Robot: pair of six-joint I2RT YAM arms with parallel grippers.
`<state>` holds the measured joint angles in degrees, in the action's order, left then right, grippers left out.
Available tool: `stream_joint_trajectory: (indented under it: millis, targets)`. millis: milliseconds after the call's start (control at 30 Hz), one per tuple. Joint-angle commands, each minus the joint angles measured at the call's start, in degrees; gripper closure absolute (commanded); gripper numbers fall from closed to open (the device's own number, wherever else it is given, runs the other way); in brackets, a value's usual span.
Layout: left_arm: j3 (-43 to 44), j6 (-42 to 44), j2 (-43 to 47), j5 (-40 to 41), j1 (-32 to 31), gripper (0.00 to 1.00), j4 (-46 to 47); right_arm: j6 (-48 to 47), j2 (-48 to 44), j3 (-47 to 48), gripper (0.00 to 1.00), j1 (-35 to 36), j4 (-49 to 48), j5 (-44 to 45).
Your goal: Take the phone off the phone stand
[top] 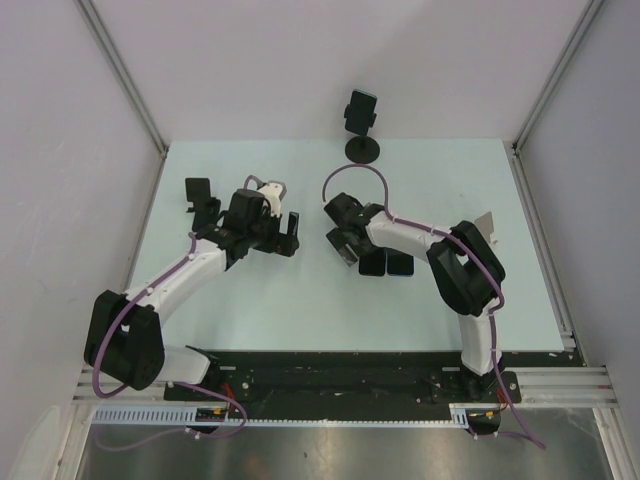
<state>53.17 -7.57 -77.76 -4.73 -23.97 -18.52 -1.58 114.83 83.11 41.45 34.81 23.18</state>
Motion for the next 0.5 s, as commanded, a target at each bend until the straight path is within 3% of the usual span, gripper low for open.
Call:
stream_joint_trajectory:
  millis: [0, 467]
  targets:
    - [1.59, -0.34, 1.03, -0.89, 0.15, 0.00, 1.30, -0.96, 0.31, -0.49, 0.01, -0.49, 0.26, 2.13]
    - [1.50, -0.25, 0.94, -0.63, 0.24, 0.00, 1.30, -1.14, -4.34, -0.41, 0.01, -2.16, 0.35, -0.14]
